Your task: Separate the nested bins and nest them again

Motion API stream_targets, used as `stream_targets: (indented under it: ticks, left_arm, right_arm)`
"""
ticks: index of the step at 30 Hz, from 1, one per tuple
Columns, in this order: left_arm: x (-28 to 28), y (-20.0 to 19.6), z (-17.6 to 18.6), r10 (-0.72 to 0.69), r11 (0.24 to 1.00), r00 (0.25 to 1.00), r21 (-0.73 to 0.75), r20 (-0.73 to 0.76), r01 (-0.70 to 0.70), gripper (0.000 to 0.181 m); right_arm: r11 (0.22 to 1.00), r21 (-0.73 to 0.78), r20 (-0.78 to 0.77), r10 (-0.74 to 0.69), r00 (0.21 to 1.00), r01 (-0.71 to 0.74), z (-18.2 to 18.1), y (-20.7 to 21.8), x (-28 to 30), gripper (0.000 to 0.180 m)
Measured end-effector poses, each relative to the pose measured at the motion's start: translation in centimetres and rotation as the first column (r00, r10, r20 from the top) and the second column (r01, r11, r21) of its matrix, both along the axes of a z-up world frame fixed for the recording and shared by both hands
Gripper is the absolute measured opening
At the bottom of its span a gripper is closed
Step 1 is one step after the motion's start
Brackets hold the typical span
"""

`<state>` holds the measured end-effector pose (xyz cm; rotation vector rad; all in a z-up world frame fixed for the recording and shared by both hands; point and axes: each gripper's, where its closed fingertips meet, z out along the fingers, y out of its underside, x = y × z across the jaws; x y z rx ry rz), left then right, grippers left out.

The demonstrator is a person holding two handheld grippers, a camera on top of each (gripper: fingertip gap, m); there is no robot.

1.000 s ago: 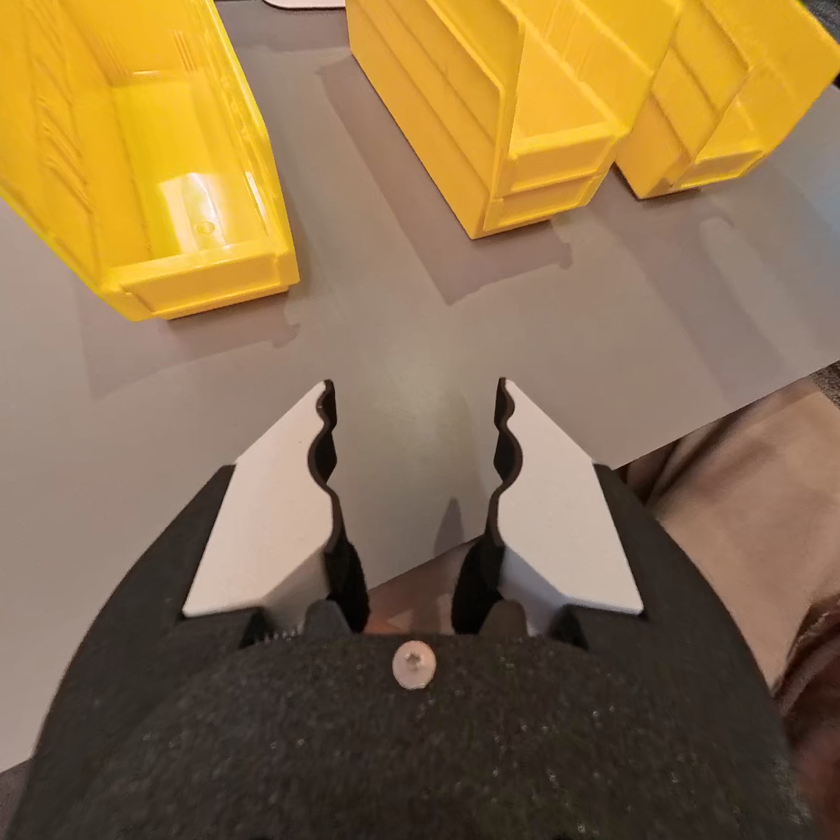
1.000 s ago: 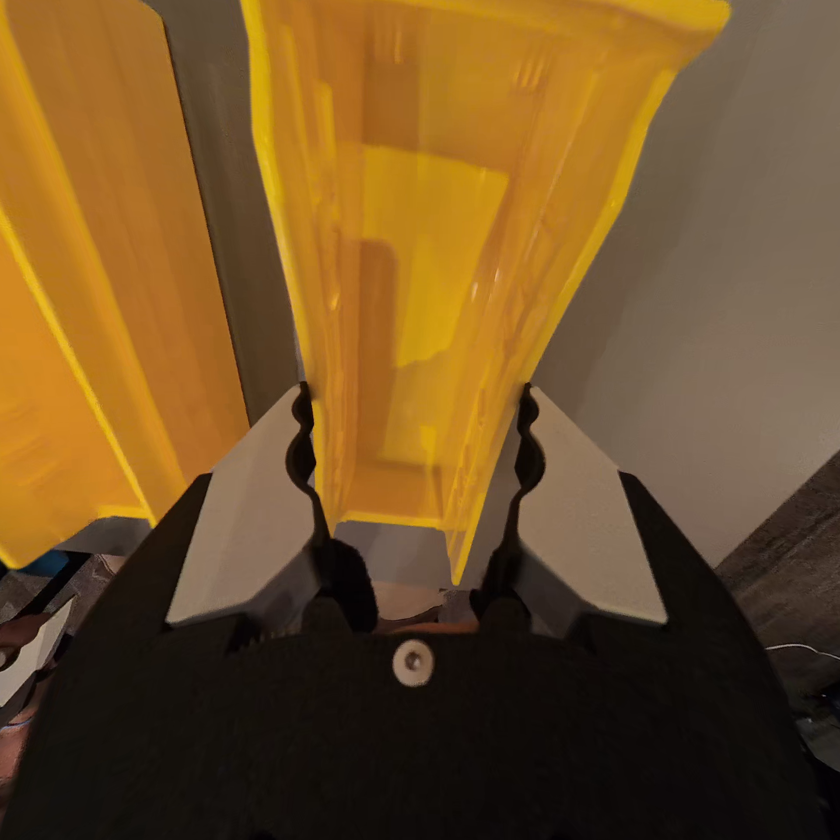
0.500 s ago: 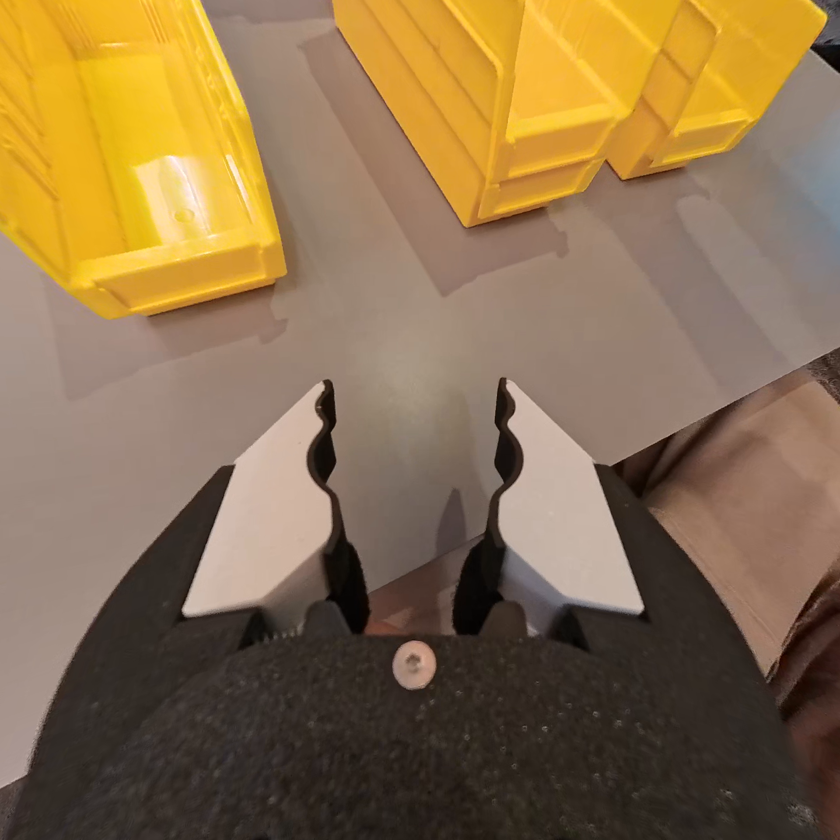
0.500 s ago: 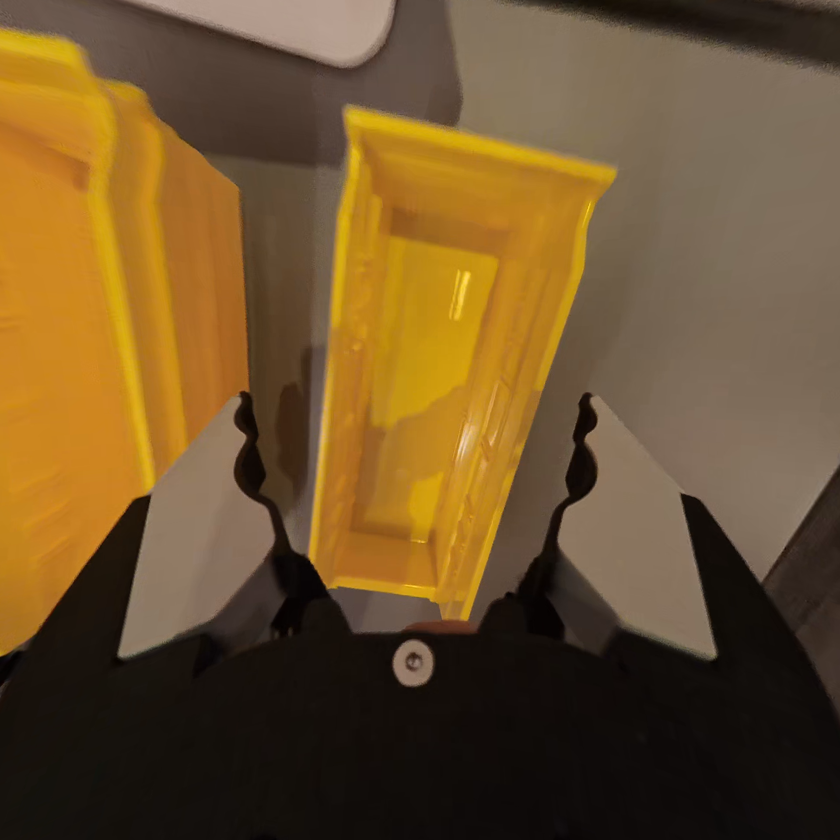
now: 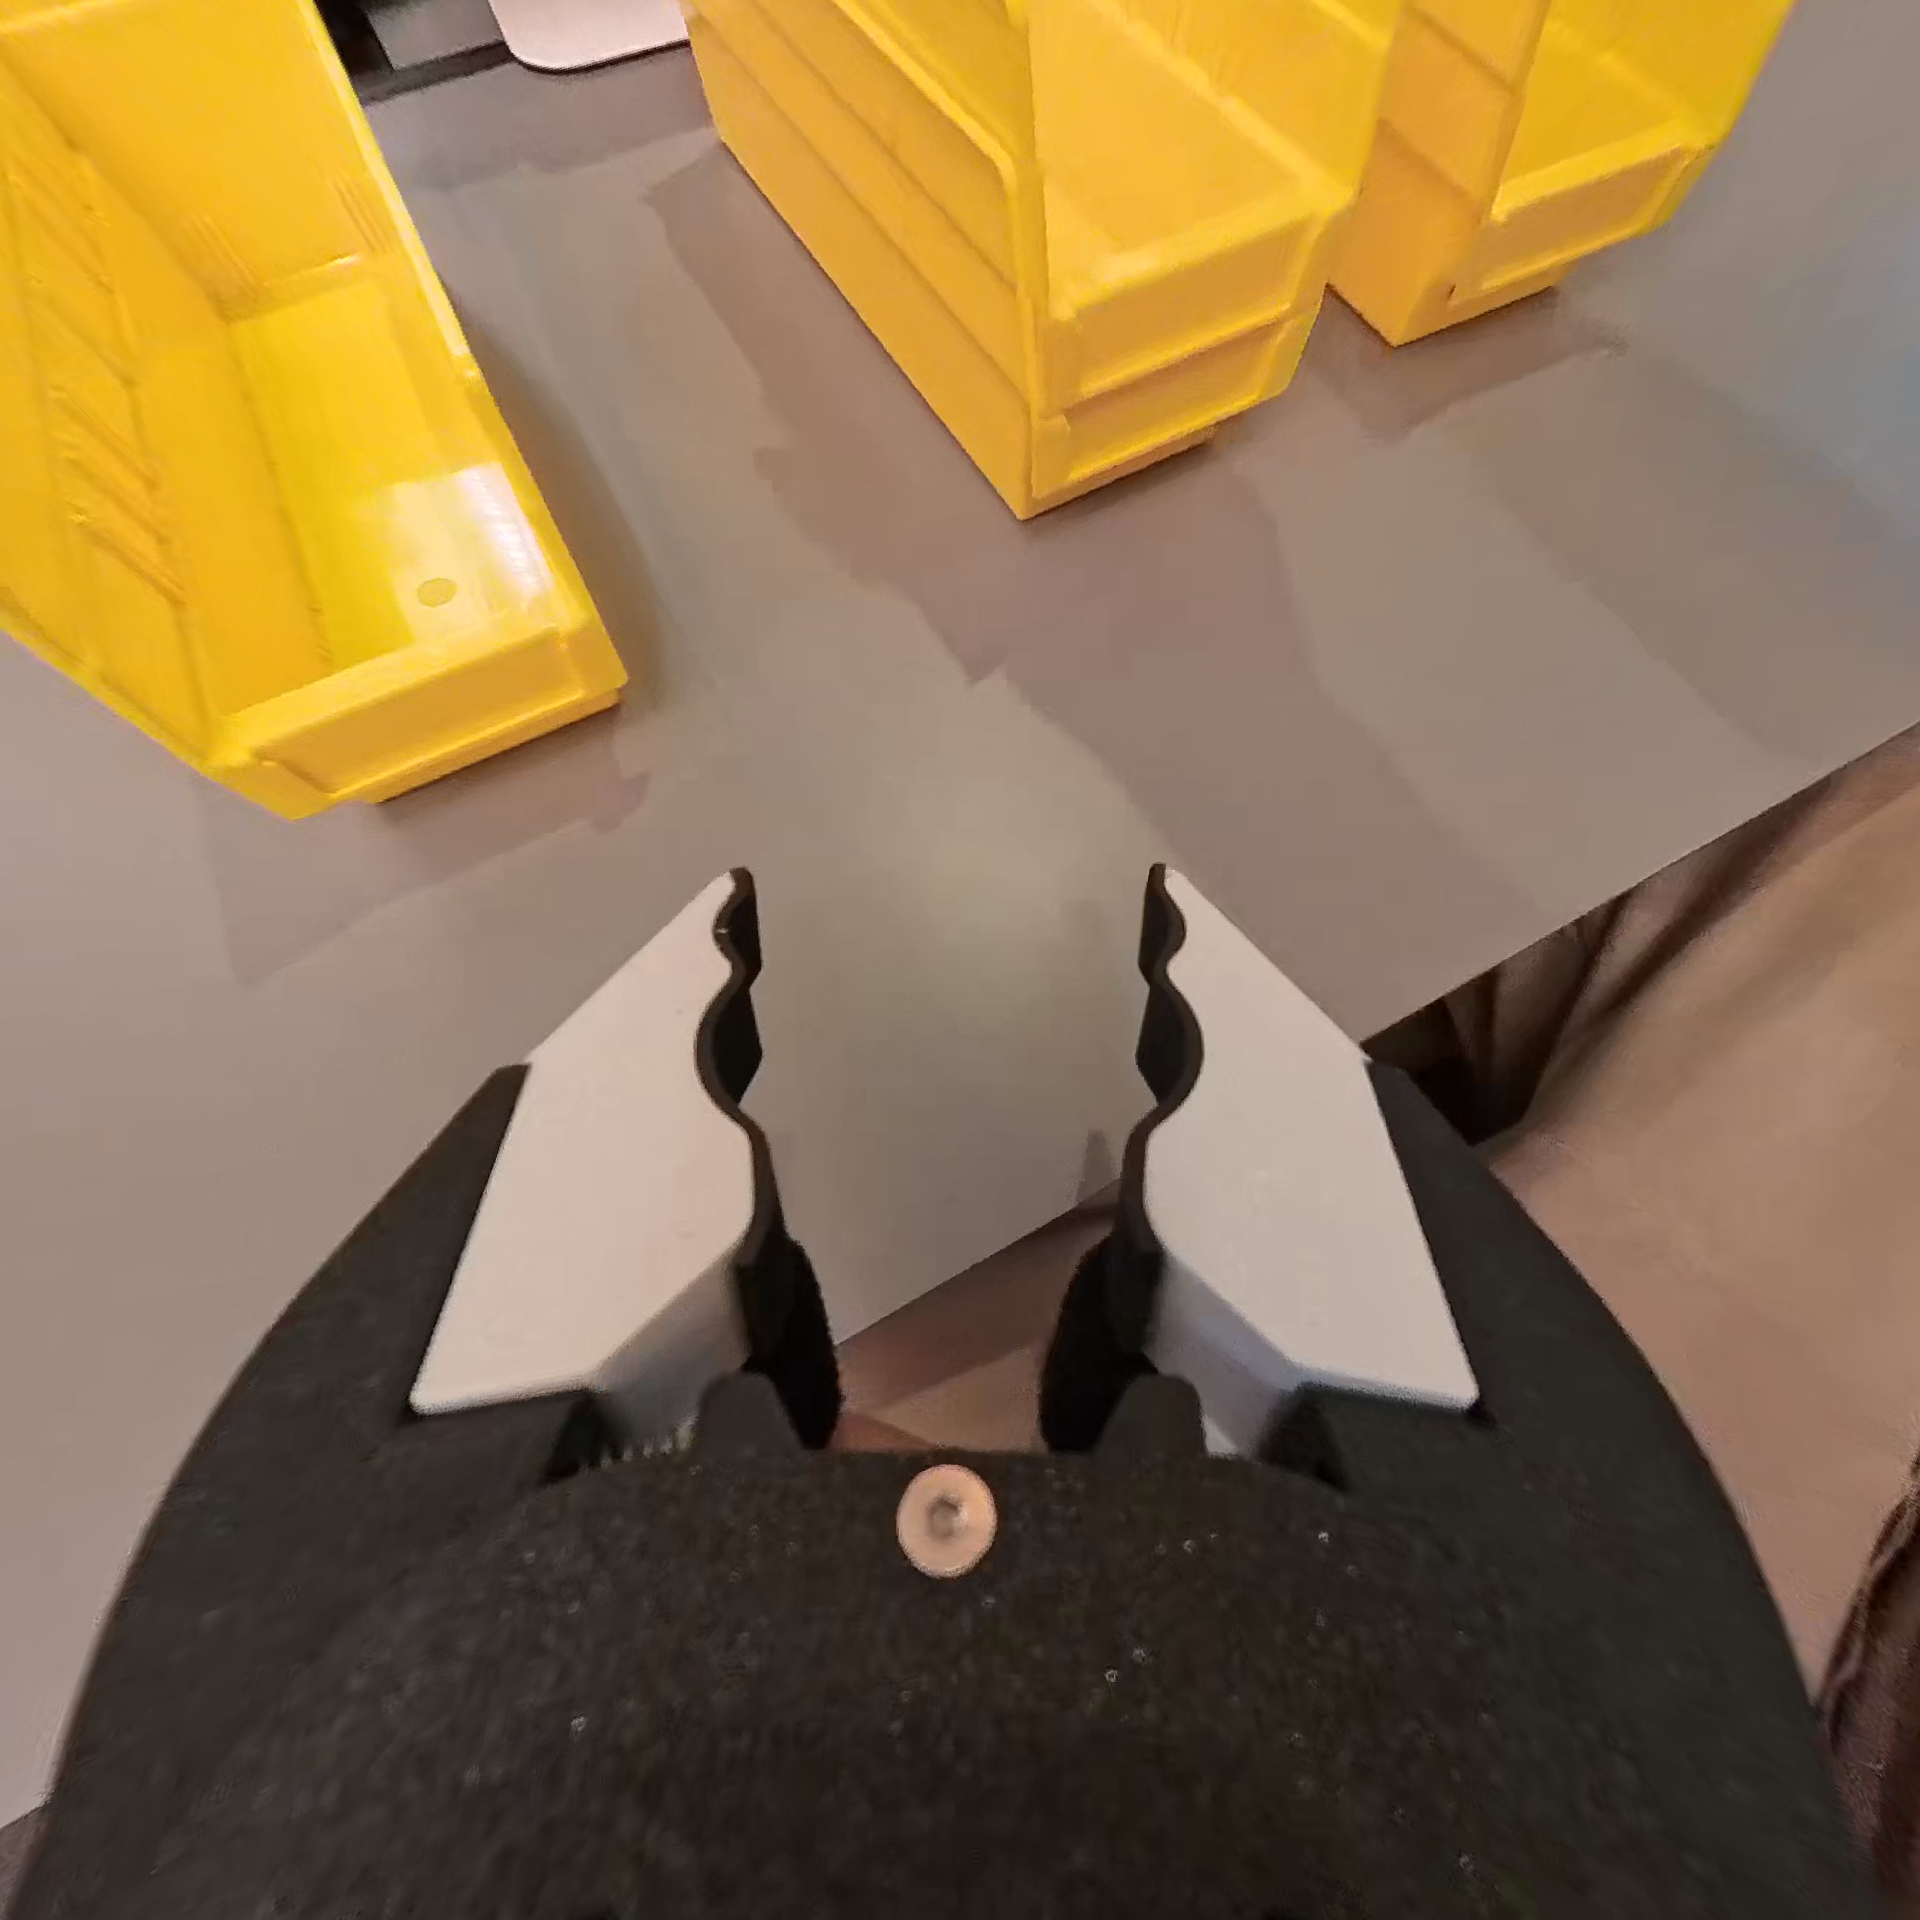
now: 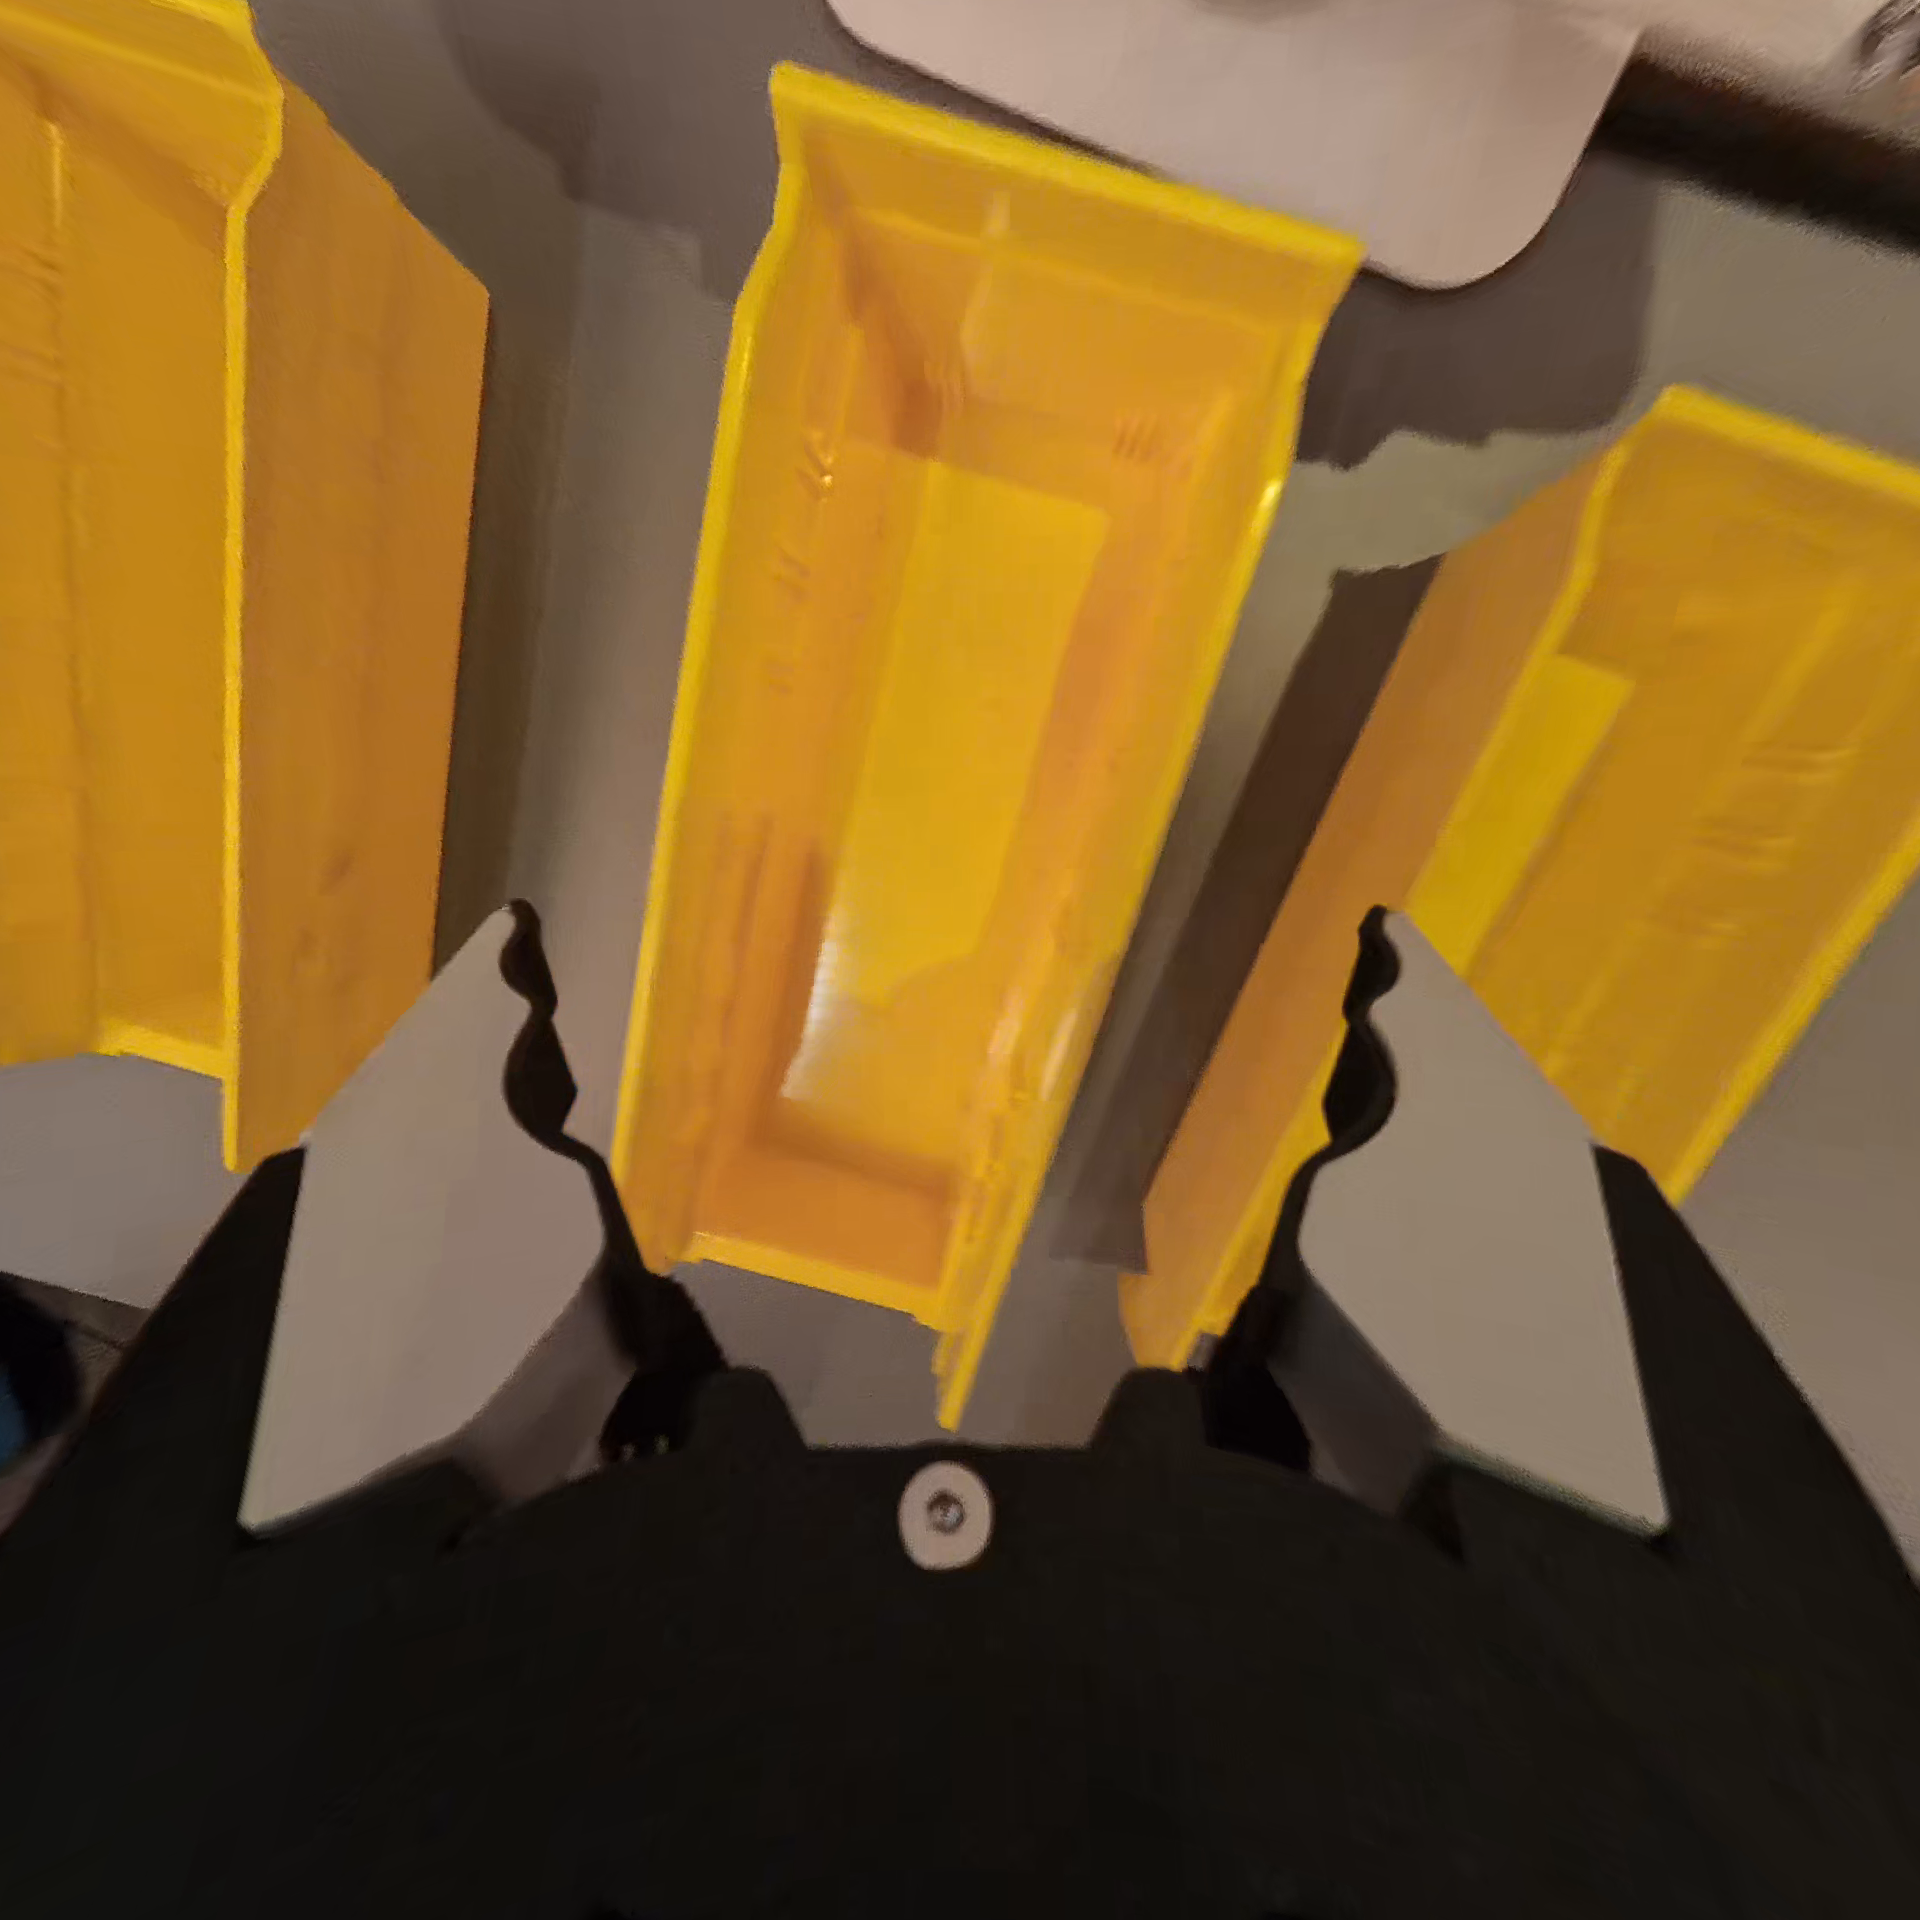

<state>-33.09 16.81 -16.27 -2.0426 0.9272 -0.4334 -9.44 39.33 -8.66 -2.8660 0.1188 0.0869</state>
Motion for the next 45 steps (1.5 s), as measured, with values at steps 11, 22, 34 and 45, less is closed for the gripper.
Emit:
stream_targets:
  ticks: [11, 22, 34, 45]
  left_arm:
    - [-0.9, 0.9, -0.1, 0.024, 0.999, 0.999, -0.049, 0.031, -0.022, 0.073]
    - [-0.4, 0.4, -0.3, 0.008, 0.999, 1.0, -0.042, 0.012, -0.007, 0.073]
    - [-0.4, 0.4, -0.5, 0.008, 0.999, 1.0, -0.047, 0.003, -0.008, 0.072]
    - [-0.5, 0.4, -0.5, 0.011, 0.999, 1.0, -0.047, 0.003, -0.011, 0.071]
  right_arm:
    - [0.987, -0.125, 0.051, -0.095, 0.994, 0.101, -5.2, 0.8, -0.6, 0.138]
    - [0.976, -0.201, 0.027, -0.084, 0.996, 0.088, -4.6, 0.0, -1.7, 0.086]
    - [0.965, -0.244, -0.032, -0.107, 0.994, 0.096, -3.1, -1.1, -2.0, 0.085]
    - [0.967, -0.237, -0.029, -0.108, 0.994, 0.098, -2.6, -0.9, -2.2, 0.082]
